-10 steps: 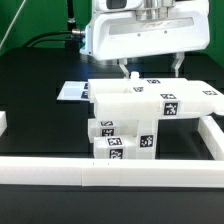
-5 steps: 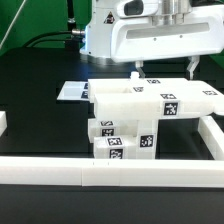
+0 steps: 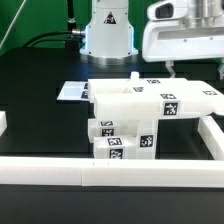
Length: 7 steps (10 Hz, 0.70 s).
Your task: Assemble chair
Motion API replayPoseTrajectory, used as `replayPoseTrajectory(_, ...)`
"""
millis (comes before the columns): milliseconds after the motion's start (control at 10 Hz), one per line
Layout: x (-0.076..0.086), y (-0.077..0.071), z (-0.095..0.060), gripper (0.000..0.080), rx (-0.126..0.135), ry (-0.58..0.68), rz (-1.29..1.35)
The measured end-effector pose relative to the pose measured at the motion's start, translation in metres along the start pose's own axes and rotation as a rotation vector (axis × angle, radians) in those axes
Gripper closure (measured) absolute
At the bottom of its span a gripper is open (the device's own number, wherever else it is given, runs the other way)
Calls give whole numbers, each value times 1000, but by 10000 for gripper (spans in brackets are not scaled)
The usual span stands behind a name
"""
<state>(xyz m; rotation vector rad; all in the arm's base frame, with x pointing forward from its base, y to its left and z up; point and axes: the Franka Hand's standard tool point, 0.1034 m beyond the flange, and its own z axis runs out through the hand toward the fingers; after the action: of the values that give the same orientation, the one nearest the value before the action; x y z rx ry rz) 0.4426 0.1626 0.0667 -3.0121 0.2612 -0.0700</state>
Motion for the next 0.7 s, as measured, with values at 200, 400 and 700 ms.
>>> replayPoseTrajectory(200, -2, 0, 3, 151, -4, -21, -3)
replayPoseTrajectory(400, -4, 2, 4, 151, -9, -51, 0)
replayPoseTrajectory(700, 0, 14, 9, 151, -25, -65, -30)
